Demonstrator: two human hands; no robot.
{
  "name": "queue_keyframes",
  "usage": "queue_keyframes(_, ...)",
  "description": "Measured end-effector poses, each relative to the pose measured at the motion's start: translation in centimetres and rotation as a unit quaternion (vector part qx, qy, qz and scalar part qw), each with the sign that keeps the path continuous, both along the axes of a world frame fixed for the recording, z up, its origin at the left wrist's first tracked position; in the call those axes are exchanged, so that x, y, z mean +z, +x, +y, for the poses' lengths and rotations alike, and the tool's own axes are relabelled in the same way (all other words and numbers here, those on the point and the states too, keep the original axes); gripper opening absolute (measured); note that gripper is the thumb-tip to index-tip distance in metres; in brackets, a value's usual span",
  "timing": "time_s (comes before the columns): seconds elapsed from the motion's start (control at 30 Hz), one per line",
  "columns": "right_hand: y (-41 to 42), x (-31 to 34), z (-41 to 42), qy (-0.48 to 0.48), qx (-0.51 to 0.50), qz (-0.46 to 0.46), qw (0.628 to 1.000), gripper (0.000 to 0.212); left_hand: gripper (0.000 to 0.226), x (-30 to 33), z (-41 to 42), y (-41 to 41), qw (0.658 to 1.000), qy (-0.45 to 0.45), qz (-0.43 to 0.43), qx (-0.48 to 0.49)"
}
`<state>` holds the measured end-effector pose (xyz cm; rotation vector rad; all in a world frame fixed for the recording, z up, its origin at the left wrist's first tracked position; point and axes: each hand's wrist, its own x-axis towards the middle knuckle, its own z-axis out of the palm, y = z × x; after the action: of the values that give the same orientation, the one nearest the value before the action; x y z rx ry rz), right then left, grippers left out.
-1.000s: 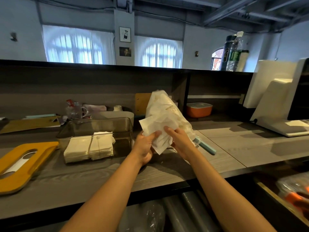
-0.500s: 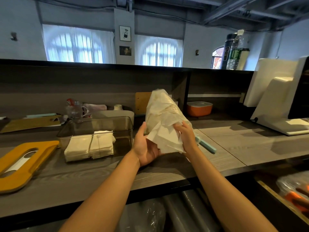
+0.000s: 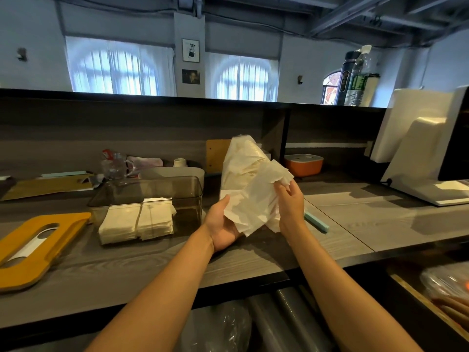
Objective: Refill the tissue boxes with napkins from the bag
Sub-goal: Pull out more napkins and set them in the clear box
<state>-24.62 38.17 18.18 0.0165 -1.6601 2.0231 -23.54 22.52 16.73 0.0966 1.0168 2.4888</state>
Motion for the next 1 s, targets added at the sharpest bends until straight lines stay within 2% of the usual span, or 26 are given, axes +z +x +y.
queue_keyframes(0.17, 0.1, 0.0, 0.2, -0.034, 0.015, 0.012, 0.999, 0.016, 0.031, 0.2, 0.2, 0.1, 0.999, -0.025, 0.021, -0.012)
queue_keyframes(0.3, -0.2, 0.0, 0.0, -0.071, 0.037, -0.053, 0.995, 0.025, 0.047, -0.1, 0.5, 0.2, 0.995, -0.064, 0.066, -0.025)
queue_keyframes(0.4, -0.6, -0.2, -0.2, -0.047, 0.028, -0.071, 0.996, 0.035, 0.040, -0.5, 0.8, 0.1, 0.992, -0.102, 0.077, -0.018)
queue_keyframes(0.53, -0.5, -0.4, -0.3, -0.025, -0.005, -0.059, 0.998, 0.023, 0.034, -0.3, 1.2, 0.3, 0.987, -0.139, 0.076, 0.024)
queue_keyframes(0.6, -0.1, 0.1, 0.1, -0.090, -0.011, -0.018, 0.996, 0.020, 0.038, -0.2, 1.2, 0.3, 0.987, -0.139, 0.073, 0.045)
queue_keyframes(0.7, 0.4, 0.1, 1.4, -0.222, 0.017, 0.051, 0.974, 0.034, 0.047, -0.2, 0.9, -0.3, 0.985, -0.117, 0.056, 0.110)
queue_keyframes(0.77, 0.4, 0.1, 1.2, -0.269, 0.118, 0.041, 0.955, 0.042, 0.048, -0.1, 0.7, -0.5, 0.982, -0.106, 0.037, 0.150)
queue_keyframes(0.83, 0.4, 0.1, 1.1, -0.213, 0.191, 0.010, 0.958, 0.044, 0.049, -0.2, 0.6, -0.8, 0.980, -0.106, 0.030, 0.168)
queue_keyframes(0.87, 0.4, 0.0, 1.0, -0.182, 0.209, 0.001, 0.961, 0.036, 0.048, -0.2, 0.6, -0.9, 0.980, -0.106, 0.032, 0.168)
queue_keyframes(0.9, 0.5, -0.2, 0.7, -0.093, 0.156, 0.007, 0.983, 0.025, 0.046, -0.2, 0.6, -0.8, 0.980, -0.106, 0.036, 0.162)
queue_keyframes(0.93, 0.2, -0.3, 0.3, -0.062, 0.121, 0.003, 0.991, 0.016, 0.044, -0.2, 0.6, -0.6, 0.983, -0.098, 0.040, 0.149)
queue_keyframes(1.0, 0.0, -0.2, -0.2, -0.048, 0.113, -0.045, 0.991, 0.011, 0.040, 0.1, 0.5, -0.2, 0.991, -0.066, 0.031, 0.112)
